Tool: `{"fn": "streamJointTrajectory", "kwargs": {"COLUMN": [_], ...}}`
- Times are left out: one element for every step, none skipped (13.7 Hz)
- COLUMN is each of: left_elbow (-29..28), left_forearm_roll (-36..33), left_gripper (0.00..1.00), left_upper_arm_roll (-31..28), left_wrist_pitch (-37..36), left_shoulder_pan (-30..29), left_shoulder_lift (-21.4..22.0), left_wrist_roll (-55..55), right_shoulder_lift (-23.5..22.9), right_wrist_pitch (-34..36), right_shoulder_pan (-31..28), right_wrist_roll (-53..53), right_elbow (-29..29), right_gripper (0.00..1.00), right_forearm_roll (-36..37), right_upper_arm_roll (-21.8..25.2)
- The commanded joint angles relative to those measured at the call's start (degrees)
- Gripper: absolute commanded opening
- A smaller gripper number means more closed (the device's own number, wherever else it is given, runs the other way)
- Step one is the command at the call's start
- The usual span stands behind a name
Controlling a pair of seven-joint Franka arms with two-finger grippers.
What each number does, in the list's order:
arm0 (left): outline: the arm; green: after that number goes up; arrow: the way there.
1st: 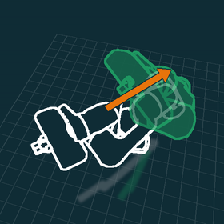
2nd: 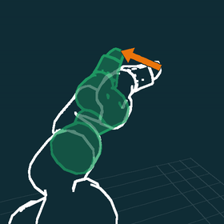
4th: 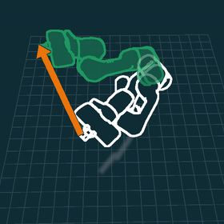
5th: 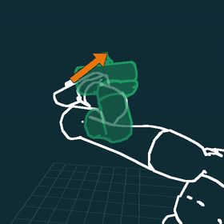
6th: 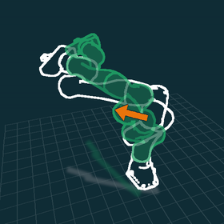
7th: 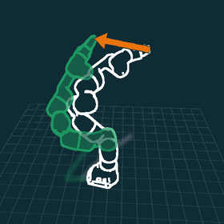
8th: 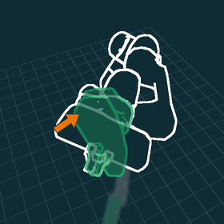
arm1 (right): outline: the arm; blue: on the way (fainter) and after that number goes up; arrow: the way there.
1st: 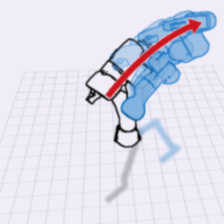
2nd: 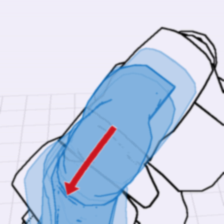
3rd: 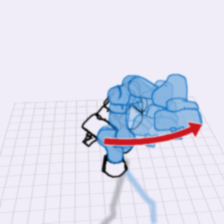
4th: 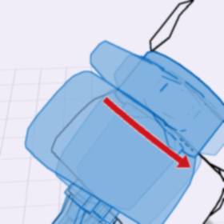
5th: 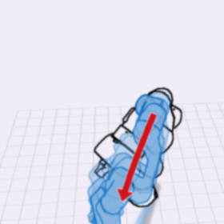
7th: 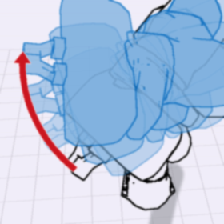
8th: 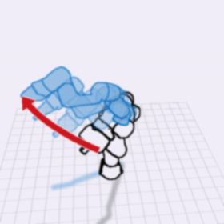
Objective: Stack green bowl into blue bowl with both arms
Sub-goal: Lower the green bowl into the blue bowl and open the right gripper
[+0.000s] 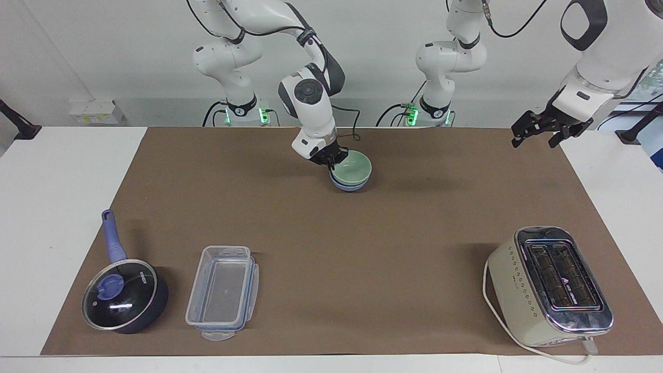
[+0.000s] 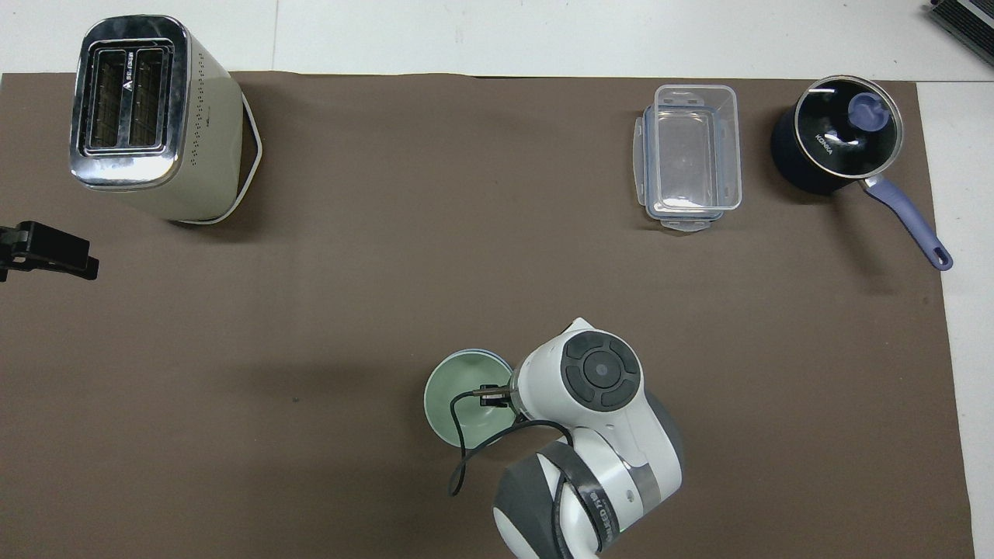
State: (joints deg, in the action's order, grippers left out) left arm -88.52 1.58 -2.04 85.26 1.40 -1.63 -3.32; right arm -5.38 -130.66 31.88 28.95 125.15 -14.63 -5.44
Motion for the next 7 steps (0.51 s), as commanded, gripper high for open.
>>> {"fn": "streamJointTrajectory", "kwargs": {"left_elbow": [1.2, 1.2, 1.2, 1.2, 1.2, 1.2, 1.2], "left_forearm_roll": [-0.7, -0.7, -0.7, -0.7, -0.7, -0.7, -0.7], "left_gripper": [1.00, 1.00, 1.00, 1.00, 1.00, 1.00, 1.00], "left_upper_arm_roll": [-0.2, -0.2, -0.2, -0.2, -0.2, -0.2, -0.2], "left_wrist_pitch": [-1.4, -1.4, -1.4, -1.4, -1.4, -1.4, -1.4], "left_shoulder_pan": [0.3, 0.3, 0.3, 0.3, 0.3, 0.3, 0.3], "left_shoulder_lift": [-0.3, -0.3, -0.3, -0.3, -0.3, -0.3, -0.3], "left_wrist_roll": [0.7, 0.7, 0.7, 0.7, 0.7, 0.7, 0.7], "right_shoulder_lift": [0.0, 0.3, 0.7, 1.7, 2.6, 3.7, 4.9], "right_wrist_pitch": [-1.6, -1.4, -1.0, -0.8, -0.7, -0.6, -0.5], "right_shoulder_pan": [0.3, 0.2, 0.1, -0.3, -0.6, -0.8, -2.1], "right_wrist_roll": [1.2, 1.0, 0.8, 0.7, 0.6, 0.7, 0.7], "right_elbow": [0.6, 0.5, 0.3, 0.2, 0.2, 0.2, 0.2], "right_gripper": [0.36, 0.48, 0.50, 0.55, 0.67, 0.80, 0.87], "right_forearm_roll": [-0.4, -0.5, -0.5, -0.4, -0.3, -0.1, -0.1], "right_upper_arm_roll": [0.1, 0.1, 0.1, 0.2, 0.4, 0.8, 0.9]}}
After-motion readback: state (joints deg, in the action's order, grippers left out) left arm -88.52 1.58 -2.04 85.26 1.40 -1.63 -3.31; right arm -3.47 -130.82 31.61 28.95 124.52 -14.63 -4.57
